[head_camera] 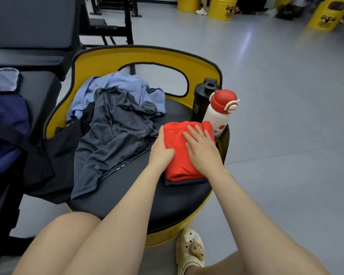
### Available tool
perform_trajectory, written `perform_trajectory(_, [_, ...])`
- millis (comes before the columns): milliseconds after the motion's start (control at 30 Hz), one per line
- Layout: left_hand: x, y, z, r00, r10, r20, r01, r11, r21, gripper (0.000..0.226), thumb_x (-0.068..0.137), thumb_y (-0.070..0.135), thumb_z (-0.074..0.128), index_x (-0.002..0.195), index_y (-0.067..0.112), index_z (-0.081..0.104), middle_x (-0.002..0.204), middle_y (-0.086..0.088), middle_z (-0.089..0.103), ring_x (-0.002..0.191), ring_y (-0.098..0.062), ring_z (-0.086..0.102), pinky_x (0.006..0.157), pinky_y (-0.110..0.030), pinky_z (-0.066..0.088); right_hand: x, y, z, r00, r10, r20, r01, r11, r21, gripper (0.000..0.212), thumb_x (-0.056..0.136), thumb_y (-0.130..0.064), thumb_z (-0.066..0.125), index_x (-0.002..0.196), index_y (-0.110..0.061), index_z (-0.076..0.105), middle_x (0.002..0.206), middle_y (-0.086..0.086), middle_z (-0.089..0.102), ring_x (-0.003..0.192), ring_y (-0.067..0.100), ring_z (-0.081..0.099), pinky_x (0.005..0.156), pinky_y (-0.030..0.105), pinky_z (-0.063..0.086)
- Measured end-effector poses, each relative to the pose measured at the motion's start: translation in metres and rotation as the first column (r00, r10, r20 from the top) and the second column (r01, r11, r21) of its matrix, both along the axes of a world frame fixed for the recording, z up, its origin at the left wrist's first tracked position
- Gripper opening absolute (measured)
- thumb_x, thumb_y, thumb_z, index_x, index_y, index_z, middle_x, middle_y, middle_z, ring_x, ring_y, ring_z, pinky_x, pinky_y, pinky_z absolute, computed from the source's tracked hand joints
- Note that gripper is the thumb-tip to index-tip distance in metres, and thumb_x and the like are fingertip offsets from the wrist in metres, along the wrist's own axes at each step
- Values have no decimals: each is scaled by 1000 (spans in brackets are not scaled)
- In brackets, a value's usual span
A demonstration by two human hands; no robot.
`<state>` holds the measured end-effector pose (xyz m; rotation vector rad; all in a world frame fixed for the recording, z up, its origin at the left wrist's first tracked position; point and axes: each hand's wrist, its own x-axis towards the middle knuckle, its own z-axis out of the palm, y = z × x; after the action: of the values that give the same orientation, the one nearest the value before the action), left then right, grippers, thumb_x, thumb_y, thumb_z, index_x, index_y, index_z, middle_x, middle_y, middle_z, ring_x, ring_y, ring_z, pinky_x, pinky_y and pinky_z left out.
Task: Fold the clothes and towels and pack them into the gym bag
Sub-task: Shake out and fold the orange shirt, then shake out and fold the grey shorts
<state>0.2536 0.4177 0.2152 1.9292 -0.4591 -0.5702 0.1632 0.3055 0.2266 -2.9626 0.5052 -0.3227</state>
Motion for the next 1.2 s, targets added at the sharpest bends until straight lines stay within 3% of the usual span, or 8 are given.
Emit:
perform_trajectory(100, [-8,-1,-6,894,-124,430,-23,947,321,70,95,17,44,152,24,4,160,-4,3,146,-20,8,114,-37,23,4,0,-4,994,-68,-83,70,997,21,49,105,-34,23,152,-21,19,161,0,8,148,19,0,118,36,-2])
perform_trajectory(167, [-9,-2,-10,789,-278,548,9,897,441,59,101,27,32,153,20,5,160,-4,-5,147,-19,-3,118,-40,11,4,0,-11,986,-108,-128,113,993,39,51,104,-37,18,153,-23,14,161,-1,4,148,18,-3,119,37,-3])
perform_trajectory(300, [-2,-2,-22,719,-438,540,61,813,579,55,103,36,19,152,16,6,160,-1,-5,147,-14,-8,118,-37,0,2,-4,-22,976,-154,-155,168,983,80,52,104,-41,15,153,-27,9,161,-2,0,148,16,-5,118,37,-5])
perform_trajectory(567, [0,-4,-25,764,-486,424,145,770,622,55,103,38,15,152,19,2,160,2,-6,146,-12,-9,118,-37,-3,1,-5,-28,967,-169,-191,196,971,138,53,103,-43,14,153,-29,5,161,-4,-3,148,14,-7,119,38,-5])
perform_trajectory(800, [9,21,-14,700,-538,470,141,749,647,54,104,37,15,152,20,2,160,3,-5,147,-12,-5,119,-35,1,3,4,-14,966,-193,-172,217,967,130,56,103,-42,19,154,-20,10,161,0,4,148,15,-1,119,34,-4])
perform_trajectory(967, [25,50,-2,725,-457,516,29,768,639,52,104,34,16,152,20,2,160,1,-4,147,-16,-2,119,-37,6,18,27,-3,986,-126,-114,137,985,102,56,103,-42,21,153,-20,13,161,0,6,148,14,-2,118,33,-7])
perform_trajectory(1200, [66,103,15,848,-106,520,-224,816,532,54,104,27,26,152,20,4,160,-4,-1,147,-21,3,116,-40,20,57,67,-2,998,-23,-58,33,985,167,55,102,-42,28,152,-21,18,160,0,12,148,13,4,118,30,-3])
